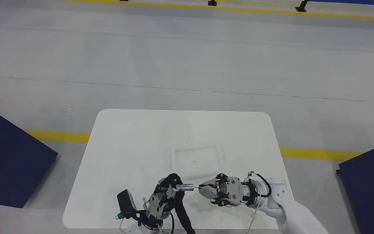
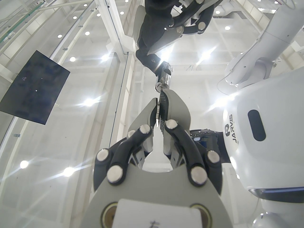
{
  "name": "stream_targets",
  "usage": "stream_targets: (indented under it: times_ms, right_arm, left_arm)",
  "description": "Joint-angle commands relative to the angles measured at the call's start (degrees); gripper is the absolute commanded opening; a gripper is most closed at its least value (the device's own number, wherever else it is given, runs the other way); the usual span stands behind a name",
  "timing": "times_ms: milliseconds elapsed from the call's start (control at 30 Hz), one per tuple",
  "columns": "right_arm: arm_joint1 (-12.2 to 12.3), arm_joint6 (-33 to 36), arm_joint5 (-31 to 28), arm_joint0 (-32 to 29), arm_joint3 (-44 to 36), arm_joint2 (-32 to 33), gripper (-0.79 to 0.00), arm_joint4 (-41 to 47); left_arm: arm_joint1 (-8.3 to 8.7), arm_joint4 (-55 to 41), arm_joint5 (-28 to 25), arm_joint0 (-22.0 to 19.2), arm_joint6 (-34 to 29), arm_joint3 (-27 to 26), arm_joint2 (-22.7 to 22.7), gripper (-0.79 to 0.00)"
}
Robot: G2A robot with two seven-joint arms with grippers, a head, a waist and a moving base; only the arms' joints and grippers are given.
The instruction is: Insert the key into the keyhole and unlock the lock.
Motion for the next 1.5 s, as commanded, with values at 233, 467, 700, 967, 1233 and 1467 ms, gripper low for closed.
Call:
stream_targets:
  times_ms: [233,467,700,967,1233,1467]
  right_arm:
    - [0.8,0.2,0.0,0.0,0.2,-0.1,-0.456,-0.4]
    - [0.9,0.8,-0.1,-0.2,0.0,0.8,0.0,-2.2]
    - [1.0,3.7,-5.3,-2.1,-1.2,4.0,0.0,-8.8]
    - [2.1,17.5,-21.7,-7.1,-2.7,9.1,0.0,-35.6]
    - [2.8,24.0,-30.1,-9.7,-1.8,10.8,0.0,-47.3]
    - [2.8,24.0,-30.1,-9.7,-1.8,10.8,0.0,-47.3]
  left_arm:
    - [-0.06,-1.1,-0.3,-0.1,0.0,0.1,0.2,-0.785]
    - [-0.14,-2.7,-1.0,-0.1,-0.2,0.1,0.3,-0.785]
    - [-0.21,-3.7,-1.1,-0.1,-0.4,0.0,0.3,-0.785]
    - [-0.31,-5.5,-1.3,-0.1,-0.7,0.1,-0.1,-0.785]
    - [-0.32,-7.0,0.7,-0.4,-0.1,-2.4,-2.1,-0.785]
    - [0.54,-9.9,0.9,-0.6,-6.2,-13.3,-8.4,-0.785]
